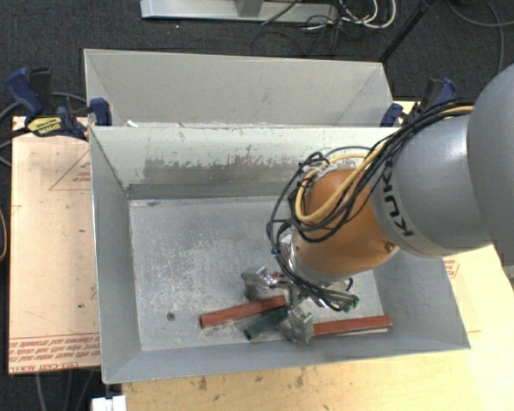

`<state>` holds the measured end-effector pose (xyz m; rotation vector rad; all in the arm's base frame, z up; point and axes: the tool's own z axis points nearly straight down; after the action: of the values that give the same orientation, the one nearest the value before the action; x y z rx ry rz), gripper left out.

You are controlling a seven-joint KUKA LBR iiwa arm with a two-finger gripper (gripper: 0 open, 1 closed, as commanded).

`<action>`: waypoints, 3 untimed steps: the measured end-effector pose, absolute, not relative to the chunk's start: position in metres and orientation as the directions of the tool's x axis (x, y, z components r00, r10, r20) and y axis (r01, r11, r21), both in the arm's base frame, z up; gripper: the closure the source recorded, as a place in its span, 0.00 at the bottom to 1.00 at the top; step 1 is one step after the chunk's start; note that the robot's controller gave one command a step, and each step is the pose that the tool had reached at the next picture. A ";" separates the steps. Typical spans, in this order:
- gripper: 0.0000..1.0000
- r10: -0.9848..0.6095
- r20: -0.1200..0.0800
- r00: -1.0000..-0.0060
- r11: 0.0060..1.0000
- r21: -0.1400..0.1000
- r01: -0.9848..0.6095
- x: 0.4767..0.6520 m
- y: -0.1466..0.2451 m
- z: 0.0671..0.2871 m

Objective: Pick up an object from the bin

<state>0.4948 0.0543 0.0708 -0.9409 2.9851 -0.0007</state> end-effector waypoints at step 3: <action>1.00 -0.584 0.001 -0.812 0.812 0.001 -0.584 0.535 0.073 0.151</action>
Offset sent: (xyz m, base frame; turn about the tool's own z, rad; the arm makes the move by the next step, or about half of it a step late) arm 0.0000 0.0000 0.0000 0.0000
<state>0.5347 0.0728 0.1507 -0.9647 2.9908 0.0018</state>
